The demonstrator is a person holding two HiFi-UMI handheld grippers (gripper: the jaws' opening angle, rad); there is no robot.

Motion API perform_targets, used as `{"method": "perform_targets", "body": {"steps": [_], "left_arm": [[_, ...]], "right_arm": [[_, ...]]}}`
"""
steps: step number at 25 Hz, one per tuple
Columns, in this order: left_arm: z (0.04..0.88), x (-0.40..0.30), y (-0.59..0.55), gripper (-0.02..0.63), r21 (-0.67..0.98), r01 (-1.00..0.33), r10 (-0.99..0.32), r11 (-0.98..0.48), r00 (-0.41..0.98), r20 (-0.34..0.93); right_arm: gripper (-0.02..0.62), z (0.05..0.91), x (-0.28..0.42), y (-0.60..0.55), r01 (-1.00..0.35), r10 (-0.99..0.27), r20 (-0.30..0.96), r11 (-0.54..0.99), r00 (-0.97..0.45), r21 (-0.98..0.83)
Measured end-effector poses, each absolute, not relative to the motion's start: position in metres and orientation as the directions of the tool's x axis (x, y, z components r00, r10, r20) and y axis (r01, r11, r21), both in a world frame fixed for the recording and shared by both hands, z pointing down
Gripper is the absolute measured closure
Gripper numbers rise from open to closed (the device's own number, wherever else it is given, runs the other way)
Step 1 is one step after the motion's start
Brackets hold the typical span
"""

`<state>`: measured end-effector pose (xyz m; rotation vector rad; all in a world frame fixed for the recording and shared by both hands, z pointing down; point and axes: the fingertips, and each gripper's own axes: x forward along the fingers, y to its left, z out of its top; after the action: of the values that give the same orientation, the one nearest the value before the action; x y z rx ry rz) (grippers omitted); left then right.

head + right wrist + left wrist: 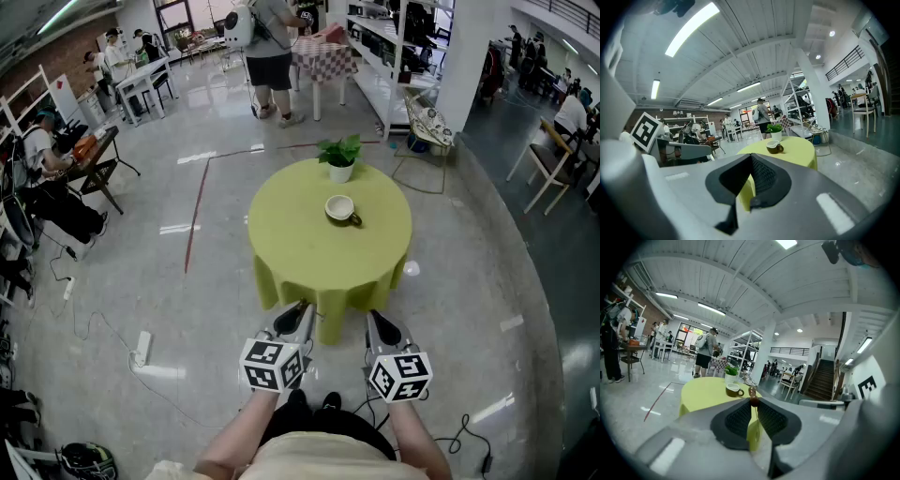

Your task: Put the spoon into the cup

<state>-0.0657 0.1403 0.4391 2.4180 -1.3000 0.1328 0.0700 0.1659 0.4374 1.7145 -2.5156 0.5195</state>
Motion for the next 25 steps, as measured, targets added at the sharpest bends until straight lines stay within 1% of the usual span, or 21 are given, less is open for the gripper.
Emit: {"method": "perform_targets", "body": {"steps": [9,14,19,25], "left_arm": [[0.437,-0.055,0.151,0.561,0.274,-0.822,-0.787,-0.499,0.562,0.255],[0.430,-0.059,0.150,0.561,0.285,-0.836,-0.813,-0.469,0.535,0.232],[0.423,-0.061,0.149,0.561,0.281,-0.844,-0.825,-0.458,0.521,0.219],[0.423,-0.062,0.134,0.561,0.276,-0.847,-0.828,-0.454,0.516,0.221]], "right_arm": [[0.597,0.426,0.071,0.173,-0.897,-0.894,0.181,0.360,-0.411,-0.258],[0.595,0.419,0.070,0.174,-0.886,-0.894,0.145,0.377,-0.425,-0.270],[0.595,0.416,0.075,0.179,-0.890,-0.905,0.115,0.369,-0.410,-0.269],[0.595,0.415,0.078,0.168,-0.895,-0.913,0.108,0.352,-0.393,-0.274]]}}
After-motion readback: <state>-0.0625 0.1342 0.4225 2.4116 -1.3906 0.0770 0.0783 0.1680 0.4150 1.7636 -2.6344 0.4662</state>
